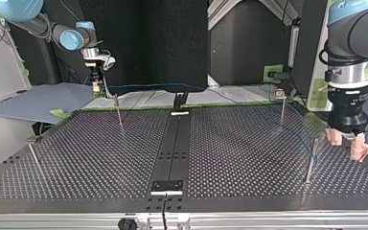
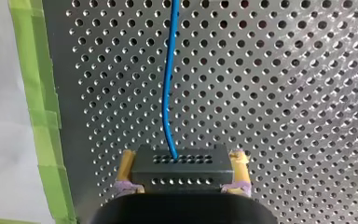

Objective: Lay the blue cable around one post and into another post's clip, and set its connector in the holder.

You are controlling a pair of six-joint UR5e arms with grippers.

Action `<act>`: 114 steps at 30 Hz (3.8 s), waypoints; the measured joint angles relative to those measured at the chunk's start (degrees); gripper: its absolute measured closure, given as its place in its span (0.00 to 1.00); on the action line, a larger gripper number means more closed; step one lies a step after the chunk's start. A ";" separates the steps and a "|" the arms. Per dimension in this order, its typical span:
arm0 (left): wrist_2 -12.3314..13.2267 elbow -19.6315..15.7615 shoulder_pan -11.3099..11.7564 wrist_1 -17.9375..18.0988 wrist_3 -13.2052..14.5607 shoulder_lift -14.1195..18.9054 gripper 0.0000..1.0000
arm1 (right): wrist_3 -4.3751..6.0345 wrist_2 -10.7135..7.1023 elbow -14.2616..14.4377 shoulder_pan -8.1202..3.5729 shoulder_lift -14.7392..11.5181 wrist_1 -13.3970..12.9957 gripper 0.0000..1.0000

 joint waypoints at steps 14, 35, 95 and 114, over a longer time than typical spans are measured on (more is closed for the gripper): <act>-0.02 0.00 -0.01 0.13 7.97 0.00 0.00 | -0.25 0.11 -0.03 0.00 0.00 0.36 1.00; -0.76 0.00 -0.02 0.13 19.49 -0.01 0.00 | -0.26 0.15 -0.04 0.01 0.00 0.36 1.00; -9.22 0.00 2.20 4.43 19.08 0.91 0.00 | -0.67 0.16 -0.03 0.14 0.00 0.53 1.00; -10.01 0.08 2.77 6.04 18.51 3.12 0.00 | -0.78 0.18 -0.03 0.31 0.00 0.56 1.00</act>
